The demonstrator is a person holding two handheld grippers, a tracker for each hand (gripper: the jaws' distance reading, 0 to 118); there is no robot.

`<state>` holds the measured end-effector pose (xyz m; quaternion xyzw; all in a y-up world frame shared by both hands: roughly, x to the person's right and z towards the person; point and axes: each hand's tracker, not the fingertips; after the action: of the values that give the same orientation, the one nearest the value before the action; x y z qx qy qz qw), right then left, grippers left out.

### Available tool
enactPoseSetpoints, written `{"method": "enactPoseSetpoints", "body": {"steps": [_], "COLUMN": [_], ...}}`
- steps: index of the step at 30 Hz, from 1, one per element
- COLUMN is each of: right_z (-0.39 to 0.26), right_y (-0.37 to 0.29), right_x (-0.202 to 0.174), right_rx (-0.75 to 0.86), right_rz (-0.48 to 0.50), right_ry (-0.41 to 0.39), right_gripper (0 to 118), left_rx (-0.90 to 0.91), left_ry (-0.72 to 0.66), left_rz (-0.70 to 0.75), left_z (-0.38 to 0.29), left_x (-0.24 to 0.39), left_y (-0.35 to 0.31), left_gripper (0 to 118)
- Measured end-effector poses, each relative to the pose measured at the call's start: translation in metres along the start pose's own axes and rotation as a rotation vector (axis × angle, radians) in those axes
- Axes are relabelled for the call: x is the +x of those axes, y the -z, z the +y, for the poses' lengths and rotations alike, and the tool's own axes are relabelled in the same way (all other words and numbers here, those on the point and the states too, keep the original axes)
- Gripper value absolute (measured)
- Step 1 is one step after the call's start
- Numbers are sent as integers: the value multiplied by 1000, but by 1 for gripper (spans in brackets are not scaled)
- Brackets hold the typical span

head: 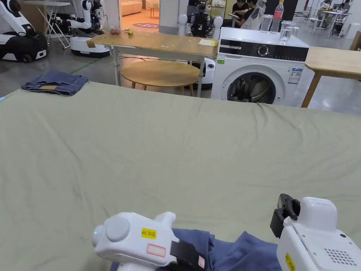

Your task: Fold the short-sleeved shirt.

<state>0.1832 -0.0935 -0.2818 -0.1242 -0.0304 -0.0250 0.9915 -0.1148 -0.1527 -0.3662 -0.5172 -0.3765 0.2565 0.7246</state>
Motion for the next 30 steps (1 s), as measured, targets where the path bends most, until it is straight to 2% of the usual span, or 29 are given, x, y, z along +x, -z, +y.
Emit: {"method": "enactPoseSetpoints", "body": {"steps": [3, 7, 11, 15, 16, 17, 18, 20, 22, 26, 30], "right_z": [3, 6, 6, 3, 3, 3, 2, 1, 1, 0, -1], "right_y": [0, 0, 2, 5, 5, 5, 5, 6, 6, 5, 5], "right_x": [-2, -8, -12, -15, -16, -17, -17, -17, -17, -16, -13], "right_rx": [17, 33, 29, 14, 11, 7, 5, -1, -4, -11, -18], "right_rz": [-1, 1, 14, 23, 23, 23, 23, 24, 24, 17, 11], "right_ry": [0, -7, -12, -19, -21, -22, -23, -24, -27, -33, -22], "right_gripper": [0, 0, 0, 0, 0, 0, 0, 0, 0, 0, 0], "left_rx": [92, 200, 213, 143, 138, 134, 124, 110, 103, 122, 139], "left_ry": [18, 67, -7, -81, -100, -120, -145, -170, -190, -270, -205], "left_rz": [25, 166, 157, 147, 137, 115, 94, 30, -1, -237, -231], "left_z": [6, 9, 8, 1, -1, -4, -6, -8, -6, -12, -14], "left_x": [-5, -27, -70, -96, -105, -107, -113, -124, -140, -161, -141], "left_y": [-46, -104, -139, -143, -141, -137, -133, -121, -110, -85, -78], "left_gripper": [0, 0, 0, 0, 4, 22, 35, 52, 57, 59, 57]}}
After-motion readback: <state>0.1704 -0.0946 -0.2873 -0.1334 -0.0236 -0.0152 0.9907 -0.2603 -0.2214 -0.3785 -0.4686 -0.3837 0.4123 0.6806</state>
